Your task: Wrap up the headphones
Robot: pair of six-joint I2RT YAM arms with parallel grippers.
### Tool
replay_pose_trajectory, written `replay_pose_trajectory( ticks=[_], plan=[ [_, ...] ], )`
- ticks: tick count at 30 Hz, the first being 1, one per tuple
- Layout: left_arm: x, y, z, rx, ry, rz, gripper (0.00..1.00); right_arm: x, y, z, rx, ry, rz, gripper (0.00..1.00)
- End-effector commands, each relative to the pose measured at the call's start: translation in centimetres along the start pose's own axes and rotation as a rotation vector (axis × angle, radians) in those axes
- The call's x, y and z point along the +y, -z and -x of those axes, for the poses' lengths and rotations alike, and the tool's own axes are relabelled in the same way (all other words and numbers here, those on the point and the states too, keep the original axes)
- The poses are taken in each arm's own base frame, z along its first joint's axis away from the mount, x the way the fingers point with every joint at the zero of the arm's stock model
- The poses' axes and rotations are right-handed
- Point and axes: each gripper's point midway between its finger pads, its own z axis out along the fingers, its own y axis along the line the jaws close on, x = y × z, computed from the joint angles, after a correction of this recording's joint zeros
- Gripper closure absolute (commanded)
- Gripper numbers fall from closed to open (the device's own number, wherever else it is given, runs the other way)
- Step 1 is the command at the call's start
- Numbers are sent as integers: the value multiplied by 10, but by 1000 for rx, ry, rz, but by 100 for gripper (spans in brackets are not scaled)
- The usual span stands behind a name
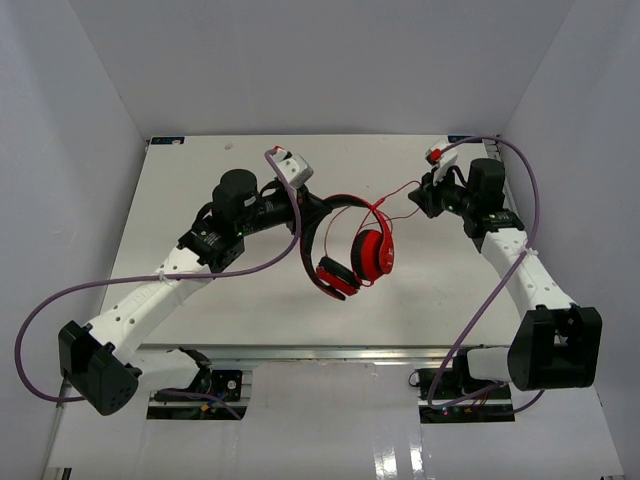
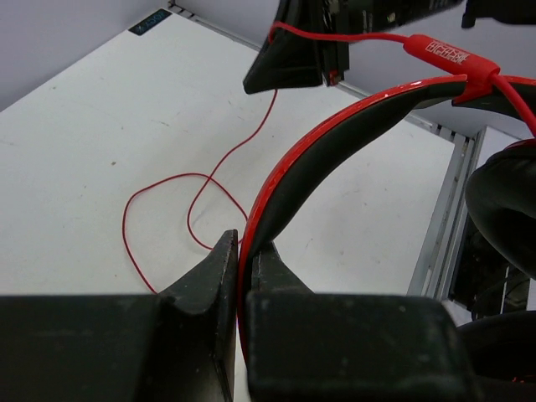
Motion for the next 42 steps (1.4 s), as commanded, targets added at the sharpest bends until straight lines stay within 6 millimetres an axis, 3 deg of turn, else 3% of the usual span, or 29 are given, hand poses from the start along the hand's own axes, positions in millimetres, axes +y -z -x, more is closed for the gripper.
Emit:
replay_pose_trajectory(
  ticks=[1,8,13,21,28,33,37,42],
  plan=[
    [-3,14,63,-161,25,45,100,7,12,28,-157,-42,56,92],
    [-22,9,112,-298,208,-55,100,47,7,29,-207,-151,315,92],
    [-22,-4,145,-376,360,-73,100,72,4,45,-226,-208,493,89],
    [1,-30,192,-564,468,150,100,124,13,77,-318,-219,703,61],
    [4,-45,217,-634,517,249,100,156,2,119,-427,-230,851,34],
    [22,-19,246,-751,536,418,100,169,0,120,-479,-255,907,32],
    [46,5,256,-839,569,587,100,187,8,105,-473,-267,940,34],
    [76,43,260,-931,519,837,100,212,24,87,-448,-242,962,46]
  ],
)
